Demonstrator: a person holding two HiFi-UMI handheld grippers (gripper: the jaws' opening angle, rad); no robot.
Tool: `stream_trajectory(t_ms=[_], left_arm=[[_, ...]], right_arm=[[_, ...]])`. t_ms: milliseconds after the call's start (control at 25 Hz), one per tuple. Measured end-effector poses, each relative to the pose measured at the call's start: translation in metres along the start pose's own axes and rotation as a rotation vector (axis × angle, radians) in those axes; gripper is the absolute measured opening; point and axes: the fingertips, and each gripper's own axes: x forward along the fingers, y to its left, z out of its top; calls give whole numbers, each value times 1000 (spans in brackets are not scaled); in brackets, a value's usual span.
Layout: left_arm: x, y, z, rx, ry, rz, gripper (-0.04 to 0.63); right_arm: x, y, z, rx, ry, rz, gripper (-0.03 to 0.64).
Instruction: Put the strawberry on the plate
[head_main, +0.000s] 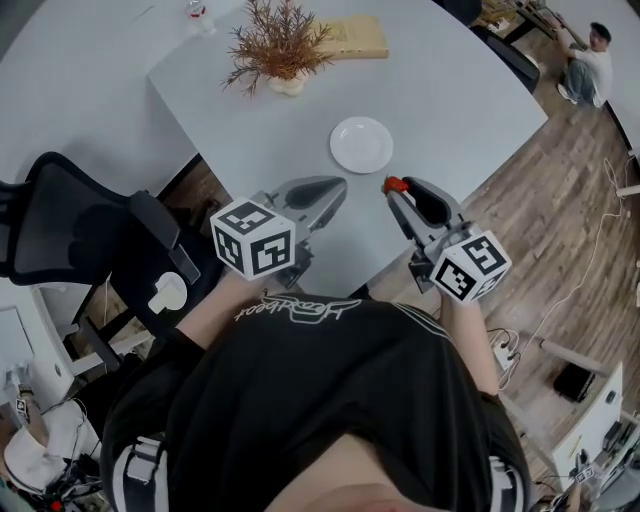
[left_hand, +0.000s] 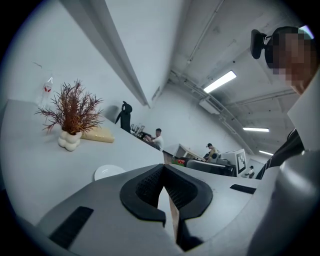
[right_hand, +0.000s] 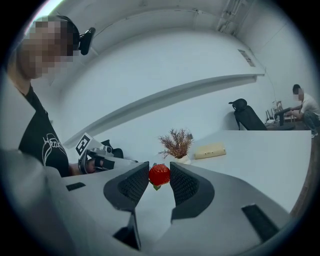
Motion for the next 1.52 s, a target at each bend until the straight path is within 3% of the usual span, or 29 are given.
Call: stream_trajectory(t_ms=[920,1360,1520], left_arm=[[26,59,-7,-101,2,87,6],[36,87,-23,-153,24,122,6],[40,98,-27,-169,28,129,6]], right_arm=[[54,-47,-1,33,51,66,123],[93,-73,-5,-110,110,62,123],[113,-87,-18,-214,167,39,123]])
